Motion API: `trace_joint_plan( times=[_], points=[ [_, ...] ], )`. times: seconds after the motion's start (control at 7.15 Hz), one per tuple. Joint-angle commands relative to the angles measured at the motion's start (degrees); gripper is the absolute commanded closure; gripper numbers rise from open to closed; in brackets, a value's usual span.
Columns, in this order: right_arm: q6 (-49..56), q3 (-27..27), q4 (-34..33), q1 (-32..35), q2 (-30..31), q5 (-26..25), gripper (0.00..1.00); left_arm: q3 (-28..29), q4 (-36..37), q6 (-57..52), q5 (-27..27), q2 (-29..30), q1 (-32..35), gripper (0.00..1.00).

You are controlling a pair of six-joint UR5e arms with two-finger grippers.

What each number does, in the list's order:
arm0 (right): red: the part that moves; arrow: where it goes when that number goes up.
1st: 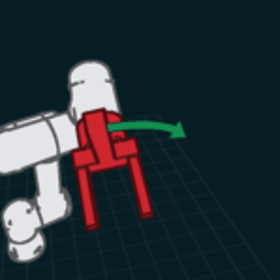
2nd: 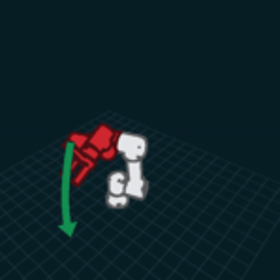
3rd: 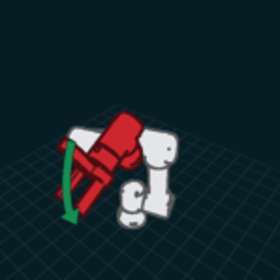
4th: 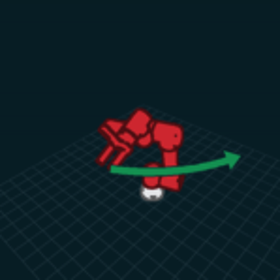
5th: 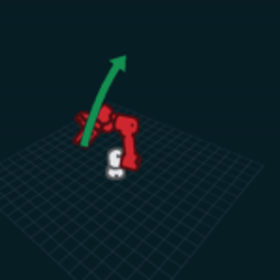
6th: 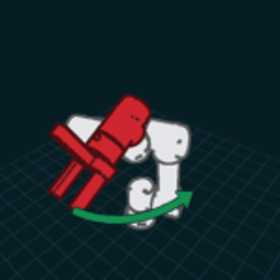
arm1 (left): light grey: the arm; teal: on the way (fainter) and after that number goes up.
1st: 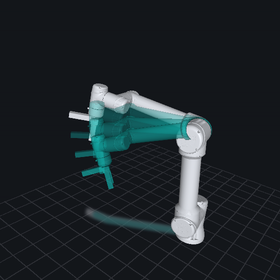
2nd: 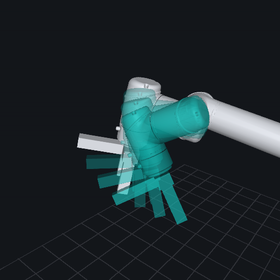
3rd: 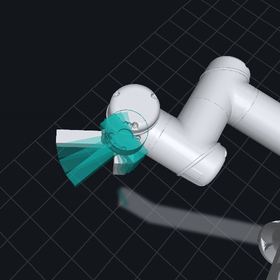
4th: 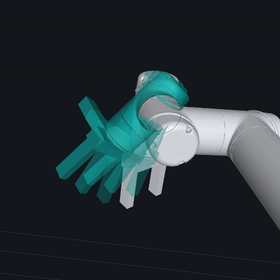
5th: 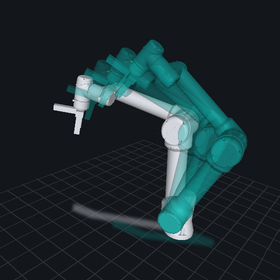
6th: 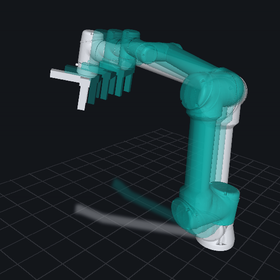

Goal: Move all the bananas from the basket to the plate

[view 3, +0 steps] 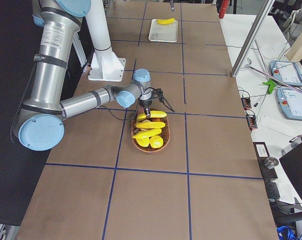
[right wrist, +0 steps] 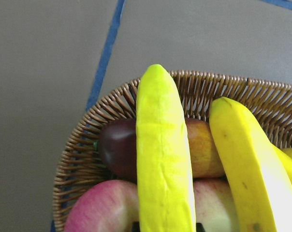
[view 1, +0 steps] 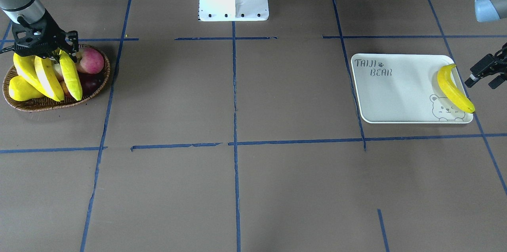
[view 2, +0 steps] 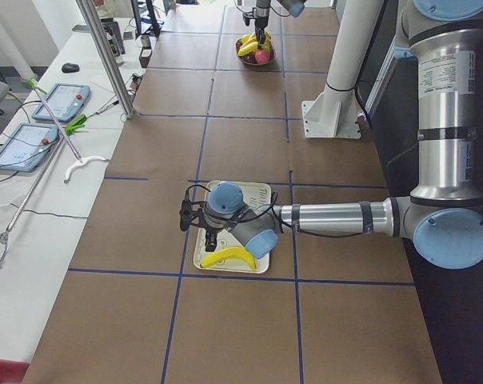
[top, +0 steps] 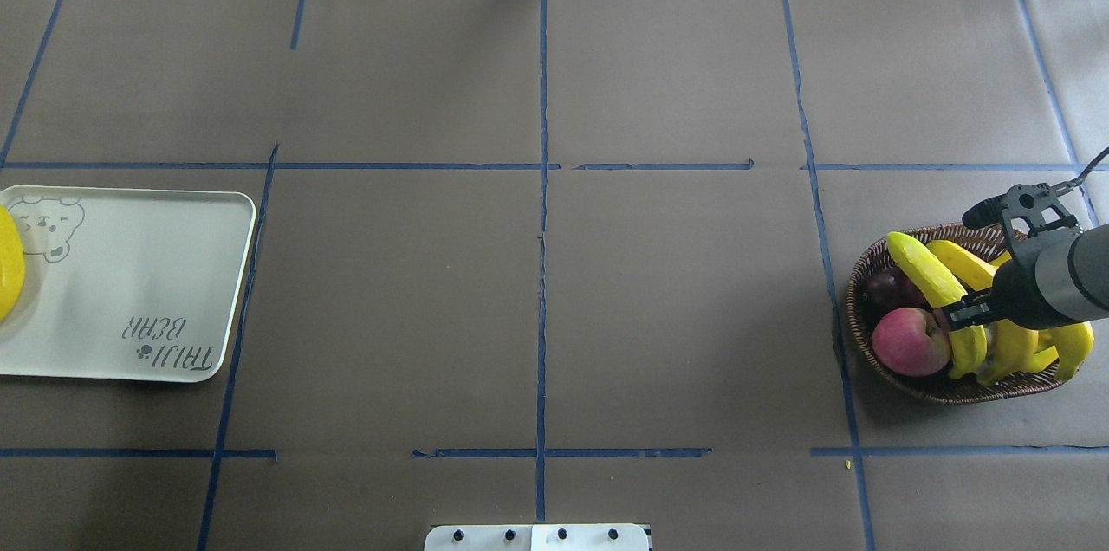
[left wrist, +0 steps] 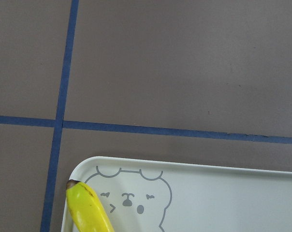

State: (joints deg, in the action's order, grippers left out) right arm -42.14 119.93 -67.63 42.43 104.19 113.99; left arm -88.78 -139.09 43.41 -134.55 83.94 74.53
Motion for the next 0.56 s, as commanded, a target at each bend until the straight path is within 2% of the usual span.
trace_joint_plan(
  times=[0.0, 0.14, 0.28, 0.42],
  points=[
    [-0.31, 3.37, 0.04, 4.65, -0.82, 6.71, 0.91, -0.08, -3.00, 0.01, -0.88, 0.00, 0.00, 0.00],
    [-0.92, 3.73, 0.39, 5.81, -3.09, 10.42, 0.91, -0.08, -6.51, 0.10, -4.63, 0.00, -0.09, 0.00],
    [-2.41, 3.48, 0.48, 5.83, -6.51, 10.81, 0.90, -0.25, -8.54, 0.10, -6.84, 0.78, -0.52, 0.00],
    [-8.16, 3.12, 0.57, 5.74, -10.72, 10.73, 0.89, -0.43, -9.78, 0.19, -9.22, 1.92, -3.14, 0.00]
  ],
)
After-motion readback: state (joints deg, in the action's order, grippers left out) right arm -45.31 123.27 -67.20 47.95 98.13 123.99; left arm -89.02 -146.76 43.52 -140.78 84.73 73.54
